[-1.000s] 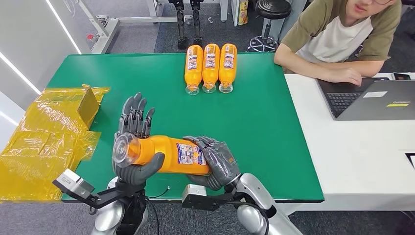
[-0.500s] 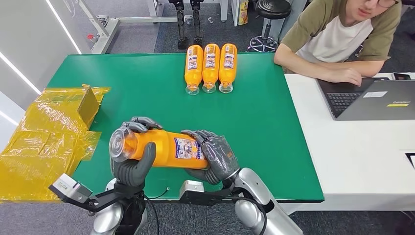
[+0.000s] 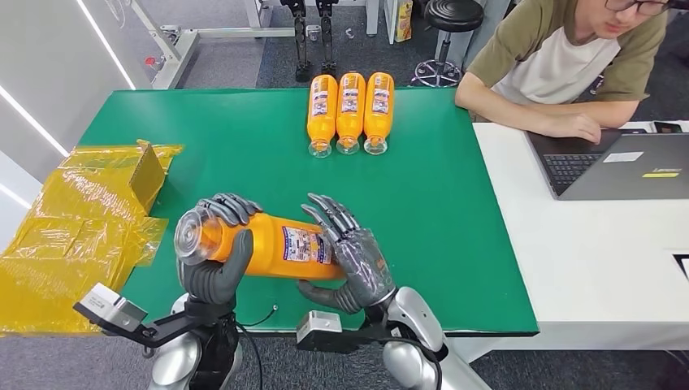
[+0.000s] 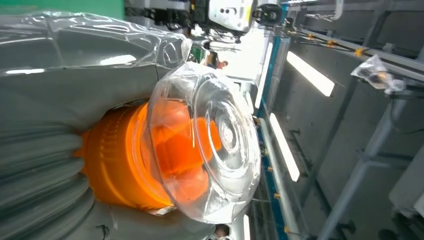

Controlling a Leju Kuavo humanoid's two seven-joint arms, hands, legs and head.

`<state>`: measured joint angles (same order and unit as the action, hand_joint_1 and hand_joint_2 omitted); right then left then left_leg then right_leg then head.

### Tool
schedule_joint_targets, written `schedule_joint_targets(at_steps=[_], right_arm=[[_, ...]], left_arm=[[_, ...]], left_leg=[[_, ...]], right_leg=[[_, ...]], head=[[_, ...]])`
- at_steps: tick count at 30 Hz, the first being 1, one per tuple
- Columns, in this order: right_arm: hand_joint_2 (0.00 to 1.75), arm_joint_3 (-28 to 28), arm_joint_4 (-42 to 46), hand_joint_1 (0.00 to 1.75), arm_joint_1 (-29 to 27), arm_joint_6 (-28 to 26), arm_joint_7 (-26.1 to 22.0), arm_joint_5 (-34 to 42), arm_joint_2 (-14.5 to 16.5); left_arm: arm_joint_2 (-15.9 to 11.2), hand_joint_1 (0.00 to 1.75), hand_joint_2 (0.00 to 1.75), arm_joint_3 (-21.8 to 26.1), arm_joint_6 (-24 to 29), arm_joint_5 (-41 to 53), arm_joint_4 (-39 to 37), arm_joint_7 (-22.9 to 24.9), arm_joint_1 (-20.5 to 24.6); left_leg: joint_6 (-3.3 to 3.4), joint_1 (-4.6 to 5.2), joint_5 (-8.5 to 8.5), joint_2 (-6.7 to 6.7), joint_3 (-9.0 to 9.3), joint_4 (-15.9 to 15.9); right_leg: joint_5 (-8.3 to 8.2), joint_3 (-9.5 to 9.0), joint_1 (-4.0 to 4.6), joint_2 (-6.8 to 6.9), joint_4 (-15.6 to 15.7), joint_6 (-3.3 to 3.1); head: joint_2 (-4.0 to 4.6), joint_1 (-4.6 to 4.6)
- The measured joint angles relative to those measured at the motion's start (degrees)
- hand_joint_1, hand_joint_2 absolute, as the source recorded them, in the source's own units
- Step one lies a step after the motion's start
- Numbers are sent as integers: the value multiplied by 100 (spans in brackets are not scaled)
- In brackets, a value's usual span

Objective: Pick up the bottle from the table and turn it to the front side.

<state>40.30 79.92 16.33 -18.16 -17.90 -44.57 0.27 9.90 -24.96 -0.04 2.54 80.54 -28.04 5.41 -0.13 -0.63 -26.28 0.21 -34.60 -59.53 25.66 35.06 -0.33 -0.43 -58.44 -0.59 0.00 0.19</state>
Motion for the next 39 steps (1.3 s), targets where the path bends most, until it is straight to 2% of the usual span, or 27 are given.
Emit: schedule_joint_targets(at_steps=[5, 10, 12, 14, 17, 19, 22, 25, 29, 34, 39], right_arm=[[175, -56, 367, 0, -228, -351, -259, 586, 27], [175, -85, 617, 0, -464, -519, -489, 911, 27], [175, -100, 701, 0, -553, -603, -598, 1054, 27], [175, -126, 804, 0, -665, -693, -725, 1285, 27], [175, -180, 971, 0, -867, -821, -931, 1698, 19], [175, -216, 1072, 0, -1003, -928, -1050, 1875, 9], [175, -276, 1201, 0, -1169, -1031, -1157, 2044, -4], [175, -346, 1300, 0, -1319, -1028, -1237, 2114, -7], [175, -400, 1341, 0, -1415, -949, -1369, 2248, -8], [175, -441, 1339, 0, -1391, -884, -1493, 2517, -8], [175, -449, 1337, 0, -1231, -900, -1528, 2855, -10]], left_arm=[[-32, 175, 175, 143, 708, 654, -138, 196, 36], [-118, 175, 175, 408, 1187, 1099, -349, 242, 42], [-168, 175, 175, 527, 1620, 1586, -383, 355, 31], [-271, 175, 175, 730, 2071, 2214, -381, 533, -8], [-524, 175, 175, 1211, 2313, 2982, -256, 713, -172], [-764, 175, 175, 1505, 2523, 3743, -151, 863, -299], [-1293, 175, 175, 1817, 2747, 4901, -82, 1194, -394], [-1860, 175, 175, 2079, 2626, 5643, -74, 1510, -395], [-2537, 175, 175, 2296, 2175, 6669, -104, 1842, -273], [-3262, 175, 175, 2315, 1569, 6827, -617, 1664, 136], [-3785, 175, 175, 2006, 1402, 7149, -1600, 1255, 636]], left_leg=[[0, 0, 0, -1, 0, 1], [0, -1, 0, -2, -1, 1], [-1, -1, 0, -3, -1, 2], [-1, -1, 0, -6, -1, 3], [-4, -3, -1, -10, -1, 5], [-8, -4, -3, -11, -1, 7], [-12, -5, -2, -10, -1, 11], [-15, -7, 0, -11, -1, 12], [-21, -8, 4, -10, -2, 12], [-31, -9, 11, -13, -2, 12], [-36, -9, 15, -21, -1, 11]], right_leg=[[1, 3, 0, -1, 0, 0], [0, 4, 0, -3, -1, -1], [0, 4, 0, -3, -2, -1], [1, 4, 0, -5, -3, -1], [3, 8, 1, -8, -5, -4], [5, 11, 2, -9, -6, -8], [9, 12, 4, -8, -8, -12], [10, 15, 5, -9, -11, -15], [8, 18, 10, -8, -13, -18], [-1, 20, 10, -9, -14, -28], [-7, 26, 10, -13, -15, -36]], head=[[0, 0], [0, -1], [0, 0], [0, 0], [0, -1], [0, -1], [0, -1], [0, -1], [0, 1], [0, 1], [0, 1]])
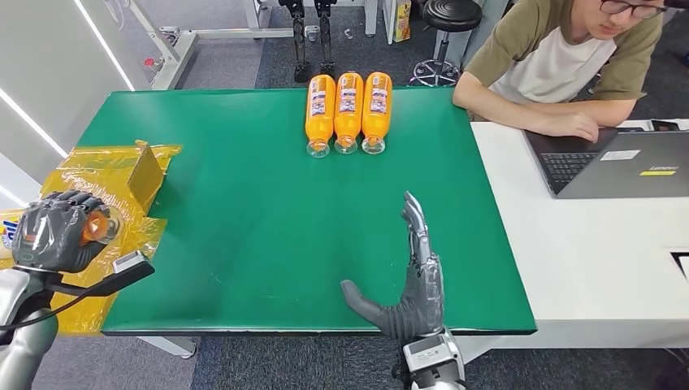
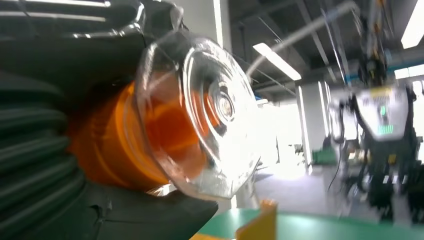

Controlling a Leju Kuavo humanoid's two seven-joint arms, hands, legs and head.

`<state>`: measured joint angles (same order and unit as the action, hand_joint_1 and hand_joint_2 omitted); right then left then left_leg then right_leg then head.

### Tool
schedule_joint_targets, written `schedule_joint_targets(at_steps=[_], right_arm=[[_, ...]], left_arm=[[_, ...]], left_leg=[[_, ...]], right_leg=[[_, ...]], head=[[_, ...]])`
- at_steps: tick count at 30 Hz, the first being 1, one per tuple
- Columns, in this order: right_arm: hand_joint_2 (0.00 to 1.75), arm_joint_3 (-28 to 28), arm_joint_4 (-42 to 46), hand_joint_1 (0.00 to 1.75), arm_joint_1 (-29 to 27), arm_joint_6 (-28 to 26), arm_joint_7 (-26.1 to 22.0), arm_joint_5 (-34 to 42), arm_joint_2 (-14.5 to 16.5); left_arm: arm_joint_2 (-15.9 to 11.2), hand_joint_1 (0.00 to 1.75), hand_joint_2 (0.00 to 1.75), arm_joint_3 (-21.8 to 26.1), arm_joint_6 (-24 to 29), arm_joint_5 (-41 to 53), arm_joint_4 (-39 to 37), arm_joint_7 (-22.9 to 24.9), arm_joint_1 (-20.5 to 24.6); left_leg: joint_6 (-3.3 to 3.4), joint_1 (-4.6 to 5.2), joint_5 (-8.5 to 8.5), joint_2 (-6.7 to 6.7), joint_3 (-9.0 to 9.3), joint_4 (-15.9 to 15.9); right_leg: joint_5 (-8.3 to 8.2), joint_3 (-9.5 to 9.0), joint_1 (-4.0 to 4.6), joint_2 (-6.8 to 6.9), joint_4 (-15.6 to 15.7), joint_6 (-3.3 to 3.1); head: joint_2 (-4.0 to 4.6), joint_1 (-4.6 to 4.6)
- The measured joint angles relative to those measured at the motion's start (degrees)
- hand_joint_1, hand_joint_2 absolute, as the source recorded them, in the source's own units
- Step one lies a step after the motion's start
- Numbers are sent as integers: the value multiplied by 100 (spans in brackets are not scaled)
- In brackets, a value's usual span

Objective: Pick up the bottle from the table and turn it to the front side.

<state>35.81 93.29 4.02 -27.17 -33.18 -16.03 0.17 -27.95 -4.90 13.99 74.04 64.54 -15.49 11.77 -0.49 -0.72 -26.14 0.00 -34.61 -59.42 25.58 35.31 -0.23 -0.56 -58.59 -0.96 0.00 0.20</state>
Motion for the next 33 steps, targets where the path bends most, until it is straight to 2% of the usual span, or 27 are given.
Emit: schedule_joint_targets(at_steps=[6, 9, 14, 21, 22, 25, 26, 33], right_arm=[[175, 1, 7, 0, 201, -26, 42, 154, -4], [175, 1, 10, 0, 263, -31, 66, 146, -4], [175, 1, 60, 0, 300, -51, 88, 90, -4], [175, 1, 237, 0, 299, -63, 216, -139, -4], [175, 1, 263, 0, 298, -56, 237, -162, -4], [175, 1, 322, 0, 292, -20, 285, -205, -4], [175, 1, 338, 0, 289, -6, 297, -229, -4], [175, 1, 402, 0, 278, 17, 320, -300, -4]], left_arm=[[-248, 175, 175, -842, -191, 102, -1417, -900, 805], [-236, 175, 175, -1253, -133, 97, -1995, -1023, 1060], [-71, 175, 175, -1748, -76, 78, -2656, -1100, 1358], [377, 175, 175, -2151, 16, 38, -3265, -1005, 1700], [436, 149, 175, -2183, 38, 33, -3318, -975, 1727], [568, 19, 175, -2244, 156, -19, -3428, -907, 1758], [606, 2, 175, -2251, 224, -51, -3450, -891, 1760], [807, 2, 175, -2267, 429, -136, -3528, -839, 1779]], left_leg=[[-4, 1, 3, -1, 0, 0], [-4, 1, 2, -7, 0, -1], [-4, 1, 2, -5, -4, -2], [-4, 1, 2, -6, -5, -2], [-4, 1, 2, -6, -5, -2], [-4, 1, 2, -7, -4, -2], [-4, 1, 2, -7, -4, -2], [-5, 1, 2, -7, -4, 0]], right_leg=[[-4, -1, -1, -2, -2, -2], [-5, 3, -1, -13, -1, -5], [-5, 8, -2, -11, 1, -5], [-5, 7, -4, -11, 0, -5], [-5, 7, -4, -11, 0, -5], [-6, 9, -4, -13, 0, -5], [-6, 9, -4, -13, 0, -5], [-5, 10, -4, -13, -1, -5]], head=[[0, 2], [0, 1], [0, 2], [0, 1], [0, 2], [0, 1], [0, 1], [0, 1]])
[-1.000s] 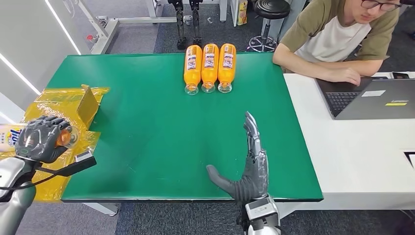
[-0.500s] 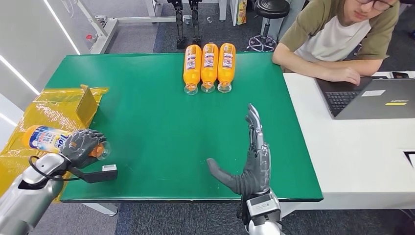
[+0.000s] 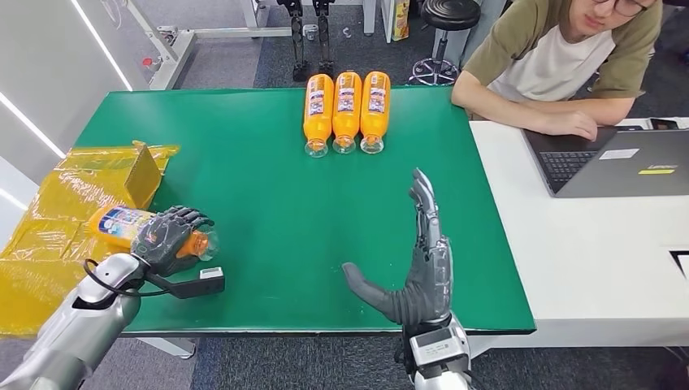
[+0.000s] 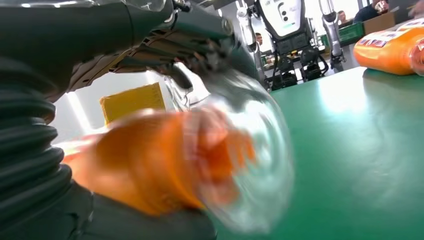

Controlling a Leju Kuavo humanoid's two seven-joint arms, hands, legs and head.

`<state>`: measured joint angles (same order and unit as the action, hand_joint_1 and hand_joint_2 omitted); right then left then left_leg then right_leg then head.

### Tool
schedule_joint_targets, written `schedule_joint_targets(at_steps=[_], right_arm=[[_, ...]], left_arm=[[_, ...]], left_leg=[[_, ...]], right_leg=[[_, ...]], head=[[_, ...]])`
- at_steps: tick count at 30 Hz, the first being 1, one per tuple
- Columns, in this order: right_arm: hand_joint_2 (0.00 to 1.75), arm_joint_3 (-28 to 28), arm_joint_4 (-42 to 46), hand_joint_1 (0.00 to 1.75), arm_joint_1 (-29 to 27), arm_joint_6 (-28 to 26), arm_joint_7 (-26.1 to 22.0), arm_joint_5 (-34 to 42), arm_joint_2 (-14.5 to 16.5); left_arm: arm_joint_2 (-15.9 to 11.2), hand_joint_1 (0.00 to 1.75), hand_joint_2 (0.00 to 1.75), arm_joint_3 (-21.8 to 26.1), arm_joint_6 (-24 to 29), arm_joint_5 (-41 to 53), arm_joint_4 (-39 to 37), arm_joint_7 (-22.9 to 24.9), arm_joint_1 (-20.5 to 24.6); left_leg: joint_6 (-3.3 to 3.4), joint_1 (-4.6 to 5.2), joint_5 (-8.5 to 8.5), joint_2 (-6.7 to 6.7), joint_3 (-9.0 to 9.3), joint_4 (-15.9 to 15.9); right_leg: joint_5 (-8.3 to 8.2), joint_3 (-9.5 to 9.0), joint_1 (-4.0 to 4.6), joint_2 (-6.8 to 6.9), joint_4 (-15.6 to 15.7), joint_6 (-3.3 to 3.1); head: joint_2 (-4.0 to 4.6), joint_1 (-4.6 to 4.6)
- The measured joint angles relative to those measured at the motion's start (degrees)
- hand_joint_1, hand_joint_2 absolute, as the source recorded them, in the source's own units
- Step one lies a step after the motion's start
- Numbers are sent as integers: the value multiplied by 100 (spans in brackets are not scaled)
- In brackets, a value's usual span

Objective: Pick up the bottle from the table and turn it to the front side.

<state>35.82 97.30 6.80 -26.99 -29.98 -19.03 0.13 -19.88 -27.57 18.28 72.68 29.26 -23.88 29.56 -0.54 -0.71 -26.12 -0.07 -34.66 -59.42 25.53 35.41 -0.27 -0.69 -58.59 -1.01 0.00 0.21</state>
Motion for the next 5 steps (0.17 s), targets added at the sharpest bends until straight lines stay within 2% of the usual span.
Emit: schedule_joint_targets(at_steps=[5], right_arm=[[175, 0, 22, 0, -7, -1, 15, -25, 0]], left_arm=[[56, 0, 175, -2, 3, -27, -37, 2, 10]], left_leg=[[0, 0, 0, 1, 0, 0]], right_leg=[[0, 0, 0, 1, 0, 0]], head=[[0, 1]])
